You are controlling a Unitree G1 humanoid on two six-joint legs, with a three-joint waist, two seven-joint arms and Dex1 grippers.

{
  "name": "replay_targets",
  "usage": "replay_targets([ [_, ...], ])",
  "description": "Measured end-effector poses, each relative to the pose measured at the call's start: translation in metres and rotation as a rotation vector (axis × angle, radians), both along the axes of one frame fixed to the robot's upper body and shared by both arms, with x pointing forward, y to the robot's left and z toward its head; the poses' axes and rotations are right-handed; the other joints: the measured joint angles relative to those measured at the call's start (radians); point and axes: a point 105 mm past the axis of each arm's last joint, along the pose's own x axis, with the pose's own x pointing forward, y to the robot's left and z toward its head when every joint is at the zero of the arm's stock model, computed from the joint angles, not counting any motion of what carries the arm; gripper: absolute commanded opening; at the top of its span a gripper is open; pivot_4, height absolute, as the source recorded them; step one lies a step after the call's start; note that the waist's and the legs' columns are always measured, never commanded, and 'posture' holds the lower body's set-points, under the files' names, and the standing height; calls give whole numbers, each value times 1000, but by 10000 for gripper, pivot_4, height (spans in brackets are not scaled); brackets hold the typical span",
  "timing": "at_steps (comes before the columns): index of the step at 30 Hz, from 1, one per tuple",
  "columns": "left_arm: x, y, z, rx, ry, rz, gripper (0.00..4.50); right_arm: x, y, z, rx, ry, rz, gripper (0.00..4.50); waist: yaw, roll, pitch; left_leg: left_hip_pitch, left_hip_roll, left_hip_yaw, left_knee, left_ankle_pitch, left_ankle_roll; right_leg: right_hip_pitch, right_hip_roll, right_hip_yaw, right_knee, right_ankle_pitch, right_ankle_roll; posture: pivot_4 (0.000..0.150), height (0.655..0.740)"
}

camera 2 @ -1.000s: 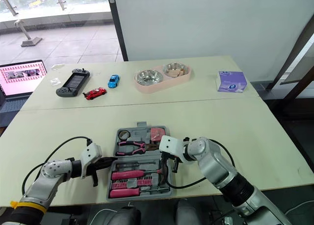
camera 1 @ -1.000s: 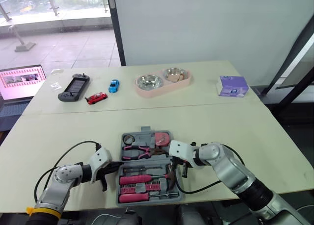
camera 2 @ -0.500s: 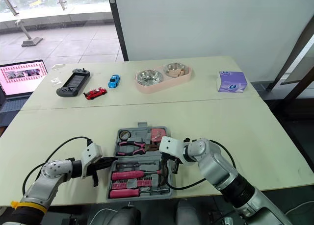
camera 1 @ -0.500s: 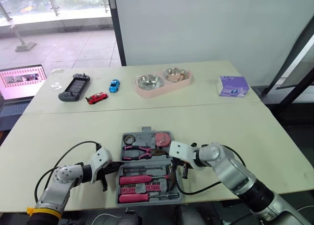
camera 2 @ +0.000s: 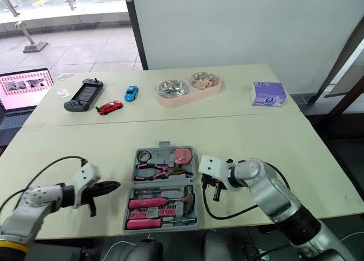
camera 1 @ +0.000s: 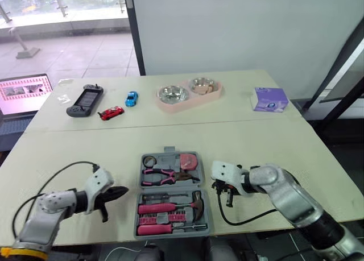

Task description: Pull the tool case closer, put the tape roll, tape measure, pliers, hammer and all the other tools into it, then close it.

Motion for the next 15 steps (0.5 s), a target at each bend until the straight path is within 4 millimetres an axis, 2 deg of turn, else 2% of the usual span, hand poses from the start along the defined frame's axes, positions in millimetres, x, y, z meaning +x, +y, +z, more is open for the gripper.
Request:
replay_targets([
  [2, -9, -9, 19, -94, -35, -55, 268, 2, -5, 7, 49, 0, -47, 0, 3, 0, 0, -1, 0, 1, 1, 0, 0, 0, -1, 0, -1, 0, 0, 1500, 7360],
  [4, -27, -30, 25, -239, -11, -155, 268, 3, -1, 11, 113, 2, -71, 0, 4, 0, 0, 0, 0, 1, 0, 0, 0, 0, -1, 0, -1, -1, -1, 1500, 7360],
  [7, -49, -52, 11, -355, 88, -255, 268, 1, 8, 12, 207, 36, -101, 0, 4, 0, 1, 0, 0, 1, 0, 0, 0, 0, -1, 0, -1, -1, -1, 1500, 7360],
  [11, -45, -68, -9, -408, 101, -279, 268, 0, 18, 12, 282, 74, -125, 0, 5, 1, 1, 0, 0, 1, 1, 0, 0, 0, 0, 0, 0, -2, -4, 1500, 7360],
  [15, -37, -68, -28, -375, 95, -277, 268, 8, 21, 18, 304, 57, -159, 0, 3, 1, 1, 0, 0, 1, 1, 0, 0, 0, 0, 0, -1, -1, -3, 1500, 7360],
])
